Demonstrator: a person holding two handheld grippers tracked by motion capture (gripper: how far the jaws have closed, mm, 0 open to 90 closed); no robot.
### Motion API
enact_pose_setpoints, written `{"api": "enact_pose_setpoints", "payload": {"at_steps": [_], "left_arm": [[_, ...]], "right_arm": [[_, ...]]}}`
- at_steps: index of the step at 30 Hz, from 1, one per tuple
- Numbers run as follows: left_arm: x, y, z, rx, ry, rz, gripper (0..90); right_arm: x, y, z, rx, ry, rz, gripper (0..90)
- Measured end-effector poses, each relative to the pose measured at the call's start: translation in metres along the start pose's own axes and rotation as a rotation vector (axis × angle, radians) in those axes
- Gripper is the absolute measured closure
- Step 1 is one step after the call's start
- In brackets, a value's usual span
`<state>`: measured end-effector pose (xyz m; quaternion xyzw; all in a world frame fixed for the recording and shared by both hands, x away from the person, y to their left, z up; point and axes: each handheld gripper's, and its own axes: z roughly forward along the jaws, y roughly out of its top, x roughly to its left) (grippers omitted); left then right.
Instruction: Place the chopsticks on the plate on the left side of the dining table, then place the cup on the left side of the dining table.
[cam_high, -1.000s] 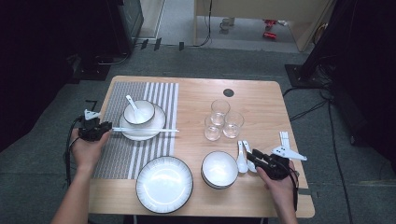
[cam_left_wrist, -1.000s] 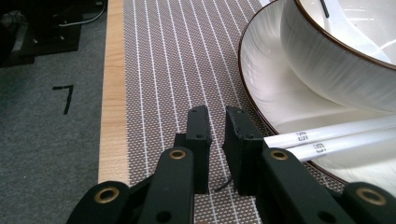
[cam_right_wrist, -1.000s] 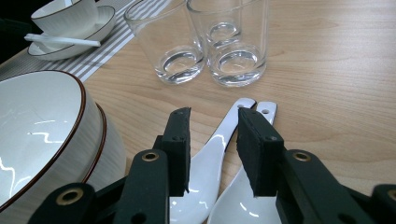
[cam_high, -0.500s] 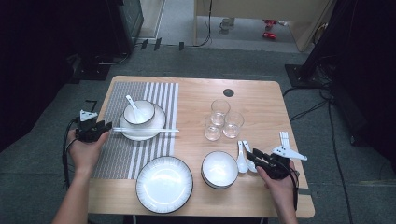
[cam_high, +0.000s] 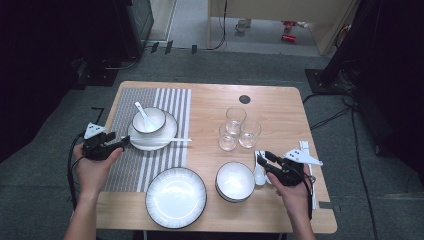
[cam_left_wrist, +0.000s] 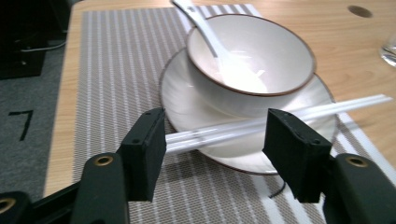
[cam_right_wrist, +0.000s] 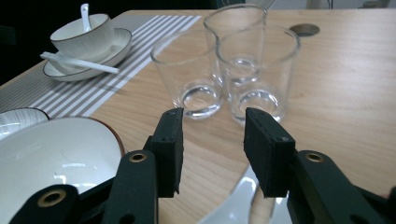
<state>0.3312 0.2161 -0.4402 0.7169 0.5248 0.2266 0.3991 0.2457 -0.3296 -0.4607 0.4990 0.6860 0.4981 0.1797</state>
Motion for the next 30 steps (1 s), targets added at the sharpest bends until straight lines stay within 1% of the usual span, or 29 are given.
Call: {"api": "enact_pose_setpoints", "payload": {"at_steps": [6,10,13,14,19,21,25,30], "left_arm": [[-0.014,0.003,-0.005,-0.009,-0.044,0.013,35.4],[-0.019,0.0,-0.004,-0.008,-0.068,0.018,35.1],[-0.024,-0.002,-0.001,0.001,-0.078,0.031,35.1],[-0.026,-0.003,0.0,0.002,-0.082,0.034,35.1],[-0.031,-0.004,0.002,0.009,-0.1,0.048,35.3],[-0.033,-0.004,0.003,0.011,-0.105,0.055,35.3],[-0.037,-0.004,0.005,0.016,-0.114,0.061,35.6],[-0.044,-0.004,0.006,0.014,-0.136,0.078,35.5]], "right_arm": [[0.017,0.026,0.011,-0.014,0.023,-0.046,58.1],[0.026,0.041,0.024,-0.007,0.037,-0.077,59.8],[0.03,0.049,0.036,-0.001,0.047,-0.093,62.3],[0.031,0.051,0.04,0.002,0.048,-0.092,63.1],[0.031,0.058,0.058,0.013,0.042,-0.084,68.7],[0.029,0.061,0.065,0.023,0.024,-0.084,69.6],[0.022,0.067,0.078,0.045,-0.025,-0.096,74.8],[0.017,0.071,0.095,0.08,-0.051,-0.101,78.0]]}}
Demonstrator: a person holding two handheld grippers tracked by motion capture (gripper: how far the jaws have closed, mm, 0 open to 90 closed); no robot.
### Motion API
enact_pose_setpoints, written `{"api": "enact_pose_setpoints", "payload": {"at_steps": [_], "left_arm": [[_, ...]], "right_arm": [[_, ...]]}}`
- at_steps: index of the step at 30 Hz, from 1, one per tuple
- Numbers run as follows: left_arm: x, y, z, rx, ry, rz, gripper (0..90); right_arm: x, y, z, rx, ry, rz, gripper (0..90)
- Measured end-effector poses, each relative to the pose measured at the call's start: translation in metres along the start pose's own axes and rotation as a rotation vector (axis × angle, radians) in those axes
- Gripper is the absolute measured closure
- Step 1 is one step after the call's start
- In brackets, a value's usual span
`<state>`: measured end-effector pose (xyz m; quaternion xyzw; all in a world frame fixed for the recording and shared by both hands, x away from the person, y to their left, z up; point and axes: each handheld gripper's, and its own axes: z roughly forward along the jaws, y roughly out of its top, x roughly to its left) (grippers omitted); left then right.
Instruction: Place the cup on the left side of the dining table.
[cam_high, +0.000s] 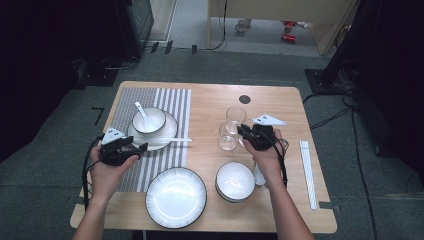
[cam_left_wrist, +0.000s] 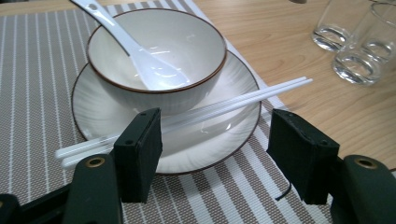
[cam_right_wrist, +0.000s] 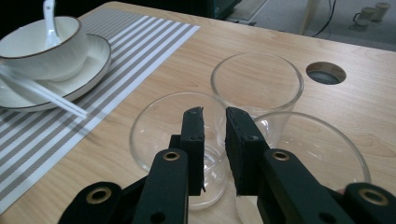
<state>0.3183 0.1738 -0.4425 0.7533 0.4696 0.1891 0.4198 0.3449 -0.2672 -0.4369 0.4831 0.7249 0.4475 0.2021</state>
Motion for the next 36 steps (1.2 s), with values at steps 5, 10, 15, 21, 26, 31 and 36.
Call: {"api": "enact_pose_setpoints", "payload": {"at_steps": [5,10,15,21,26,31,36], "left_arm": [[-0.005,0.0,0.002,0.008,-0.01,0.017,35.3],[-0.006,0.0,0.003,0.01,-0.017,0.022,35.1],[-0.007,0.0,0.004,0.007,-0.023,0.024,35.1],[-0.013,0.001,0.006,0.011,-0.035,0.038,35.0],[-0.018,0.001,0.008,0.014,-0.047,0.049,35.0],[-0.026,0.002,0.011,0.015,-0.072,0.06,34.9],[-0.035,0.003,0.016,0.02,-0.099,0.071,34.7]], "right_arm": [[-0.005,0.002,0.014,0.013,-0.013,0.019,81.8],[-0.005,0.004,0.025,0.033,-0.034,0.01,83.2],[-0.008,0.005,0.031,0.031,-0.052,0.001,85.5],[-0.002,0.006,0.036,0.068,-0.044,-0.024,88.4],[0.003,0.004,0.036,0.076,-0.007,-0.02,88.2],[0.009,0.003,0.036,0.088,0.046,-0.027,86.2],[0.017,0.001,0.038,0.106,0.098,-0.073,83.1]]}}
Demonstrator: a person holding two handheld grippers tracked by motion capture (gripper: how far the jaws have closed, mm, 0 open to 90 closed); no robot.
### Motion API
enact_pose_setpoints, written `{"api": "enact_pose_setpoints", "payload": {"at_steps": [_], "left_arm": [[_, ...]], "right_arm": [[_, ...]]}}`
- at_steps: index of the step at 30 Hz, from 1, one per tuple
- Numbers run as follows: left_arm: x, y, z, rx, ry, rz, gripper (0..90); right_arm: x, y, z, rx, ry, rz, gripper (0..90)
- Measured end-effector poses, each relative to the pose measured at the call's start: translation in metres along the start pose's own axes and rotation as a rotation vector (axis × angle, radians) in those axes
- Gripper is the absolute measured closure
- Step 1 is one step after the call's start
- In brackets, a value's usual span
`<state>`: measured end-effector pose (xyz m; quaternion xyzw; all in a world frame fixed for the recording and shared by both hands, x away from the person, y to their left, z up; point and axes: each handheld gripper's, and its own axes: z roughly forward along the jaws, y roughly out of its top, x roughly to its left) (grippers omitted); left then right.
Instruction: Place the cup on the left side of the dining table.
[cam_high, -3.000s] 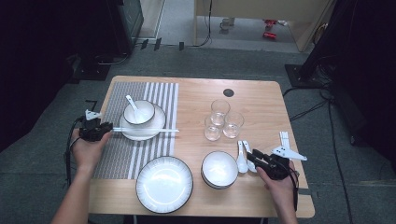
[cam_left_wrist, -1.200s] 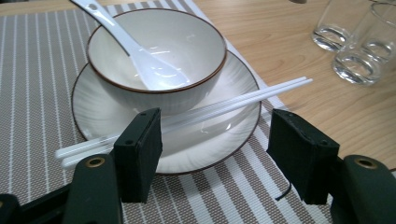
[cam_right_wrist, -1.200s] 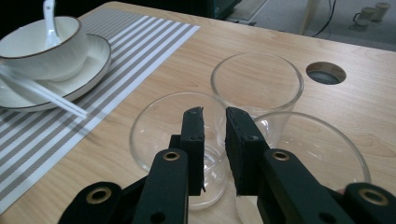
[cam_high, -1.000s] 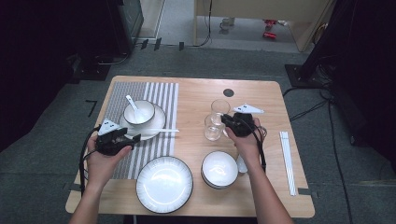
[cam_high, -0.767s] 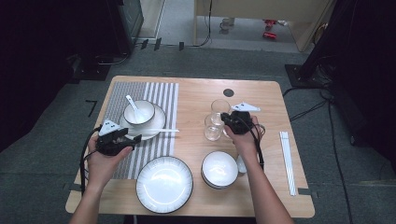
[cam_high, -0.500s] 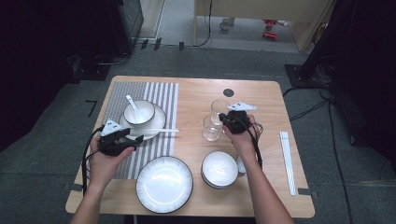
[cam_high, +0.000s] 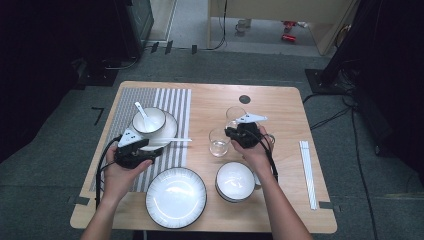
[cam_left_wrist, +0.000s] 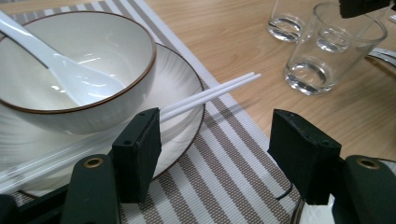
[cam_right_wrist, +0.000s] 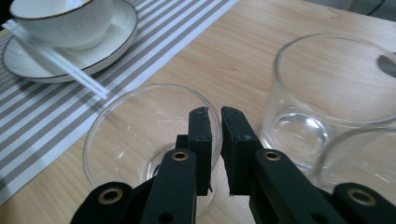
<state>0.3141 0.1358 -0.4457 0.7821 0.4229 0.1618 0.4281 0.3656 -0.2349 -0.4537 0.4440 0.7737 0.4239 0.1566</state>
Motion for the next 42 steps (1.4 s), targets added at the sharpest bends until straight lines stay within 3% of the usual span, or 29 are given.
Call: {"api": "enact_pose_setpoints", "payload": {"at_steps": [5,10,13,20,28,32,42], "left_arm": [[-0.007,0.001,0.006,0.01,-0.021,0.015,34.5],[-0.021,0.004,0.015,0.014,-0.058,0.032,33.9],[-0.029,0.006,0.021,0.014,-0.08,0.055,33.1],[-0.042,0.014,0.033,-0.025,-0.15,0.073,27.8],[-0.057,0.021,0.052,0.012,-0.201,0.096,16.3],[-0.065,0.025,0.058,0.016,-0.203,0.124,10.2],[-0.082,0.036,0.078,0.034,-0.221,0.154,9.3]], "right_arm": [[0.007,0.0,0.001,0.014,0.056,-0.025,83.0],[0.013,-0.001,0.001,0.026,0.149,-0.073,80.2],[0.015,0.0,-0.001,0.011,0.171,-0.103,77.0],[0.015,0.003,-0.019,-0.038,0.132,-0.077,68.9],[0.01,-0.001,-0.04,-0.06,0.081,-0.026,52.1],[0.005,-0.009,-0.051,-0.072,0.026,-0.003,42.5],[-0.011,-0.033,-0.082,-0.078,-0.093,0.088,27.6]]}}
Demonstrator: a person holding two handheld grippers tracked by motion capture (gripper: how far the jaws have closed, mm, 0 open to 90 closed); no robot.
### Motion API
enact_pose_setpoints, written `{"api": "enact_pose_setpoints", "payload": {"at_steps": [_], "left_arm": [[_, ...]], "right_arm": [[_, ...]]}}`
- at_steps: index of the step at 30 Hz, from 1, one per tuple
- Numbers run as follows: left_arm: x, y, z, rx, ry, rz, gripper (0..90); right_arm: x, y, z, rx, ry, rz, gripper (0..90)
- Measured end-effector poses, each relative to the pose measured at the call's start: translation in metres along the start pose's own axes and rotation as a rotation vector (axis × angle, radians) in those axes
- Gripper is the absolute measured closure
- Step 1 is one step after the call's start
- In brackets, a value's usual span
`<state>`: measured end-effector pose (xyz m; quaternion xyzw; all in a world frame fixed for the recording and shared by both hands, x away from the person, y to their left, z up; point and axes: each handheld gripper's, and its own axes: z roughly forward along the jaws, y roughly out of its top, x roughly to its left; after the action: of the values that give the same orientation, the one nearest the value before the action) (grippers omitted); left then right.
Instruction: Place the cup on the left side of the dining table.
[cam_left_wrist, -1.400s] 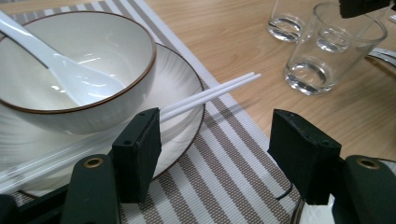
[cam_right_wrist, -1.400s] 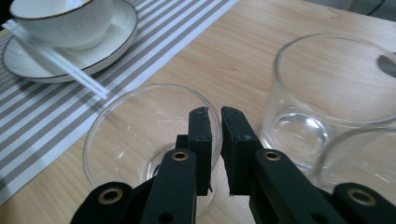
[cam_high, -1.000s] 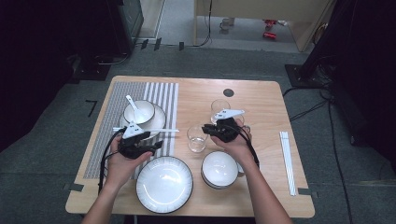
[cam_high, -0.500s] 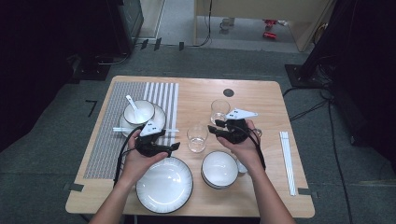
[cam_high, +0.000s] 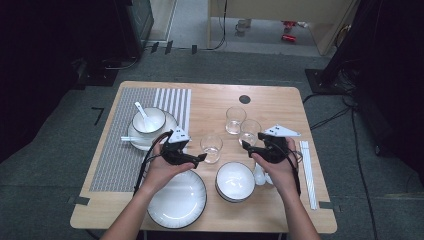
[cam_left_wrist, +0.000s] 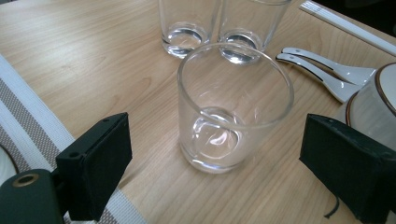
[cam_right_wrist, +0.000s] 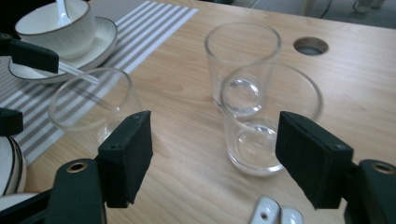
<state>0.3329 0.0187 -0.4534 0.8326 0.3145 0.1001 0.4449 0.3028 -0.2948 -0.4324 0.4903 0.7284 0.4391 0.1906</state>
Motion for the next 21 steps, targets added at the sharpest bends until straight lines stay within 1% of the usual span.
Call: {"api": "enact_pose_setpoints", "payload": {"at_steps": [2,3,6,7,9,11,17,21], "left_arm": [[-0.001,0.002,0.004,0.004,-0.007,0.004,9.3],[-0.002,0.002,0.006,0.008,-0.002,0.006,9.3],[-0.002,0.004,0.012,0.016,-0.008,0.009,9.3],[-0.003,0.004,0.014,0.018,-0.003,0.013,9.3],[-0.003,0.005,0.017,0.024,-0.009,0.017,9.3],[-0.005,0.006,0.021,0.032,-0.007,0.024,9.3],[-0.009,0.011,0.032,0.04,-0.007,0.038,9.4],[-0.011,0.013,0.04,0.053,0.007,0.039,9.5]], "right_arm": [[-0.004,-0.005,-0.006,0.002,-0.016,0.011,25.3],[-0.005,-0.007,-0.009,0.005,-0.019,0.013,24.0],[-0.011,-0.015,-0.017,0.004,-0.036,0.035,23.0],[-0.013,-0.017,-0.02,0.002,-0.04,0.044,22.8],[-0.017,-0.023,-0.025,0.001,-0.049,0.063,22.6],[-0.02,-0.03,-0.029,0.005,-0.057,0.075,22.7],[-0.027,-0.043,-0.041,0.001,-0.078,0.1,23.1],[-0.03,-0.049,-0.045,-0.001,-0.083,0.11,23.3]]}}
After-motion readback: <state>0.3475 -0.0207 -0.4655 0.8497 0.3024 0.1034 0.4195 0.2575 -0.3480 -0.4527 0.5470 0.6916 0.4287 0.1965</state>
